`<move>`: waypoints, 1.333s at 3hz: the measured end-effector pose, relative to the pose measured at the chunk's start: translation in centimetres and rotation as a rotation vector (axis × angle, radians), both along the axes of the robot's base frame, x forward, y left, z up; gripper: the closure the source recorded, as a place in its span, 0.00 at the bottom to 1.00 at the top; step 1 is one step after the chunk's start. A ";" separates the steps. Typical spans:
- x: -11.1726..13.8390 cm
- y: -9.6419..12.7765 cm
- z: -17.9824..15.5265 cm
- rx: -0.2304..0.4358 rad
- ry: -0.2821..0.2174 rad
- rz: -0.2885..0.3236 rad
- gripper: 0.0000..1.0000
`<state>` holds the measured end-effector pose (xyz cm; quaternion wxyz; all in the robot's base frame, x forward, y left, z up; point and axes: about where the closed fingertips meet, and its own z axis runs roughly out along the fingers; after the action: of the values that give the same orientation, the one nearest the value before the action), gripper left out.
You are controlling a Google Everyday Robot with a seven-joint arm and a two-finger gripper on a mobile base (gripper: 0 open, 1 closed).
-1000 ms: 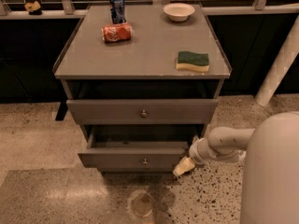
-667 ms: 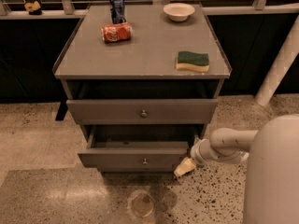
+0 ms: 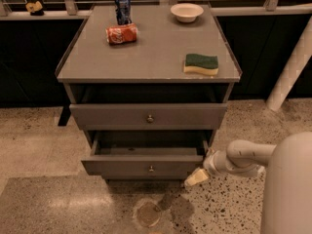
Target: Open middle drawer
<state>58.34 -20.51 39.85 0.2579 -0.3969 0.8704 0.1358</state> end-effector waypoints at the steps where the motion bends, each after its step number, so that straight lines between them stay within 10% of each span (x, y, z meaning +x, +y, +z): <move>1: 0.0 0.0 0.0 0.000 0.000 0.000 0.00; 4: 0.0 0.0 0.0 0.000 0.000 0.000 0.59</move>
Offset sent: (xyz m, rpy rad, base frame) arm 0.0000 0.0000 0.0000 0.0000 0.0000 0.0000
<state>58.34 -20.50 39.84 0.2578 -0.3969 0.8704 0.1359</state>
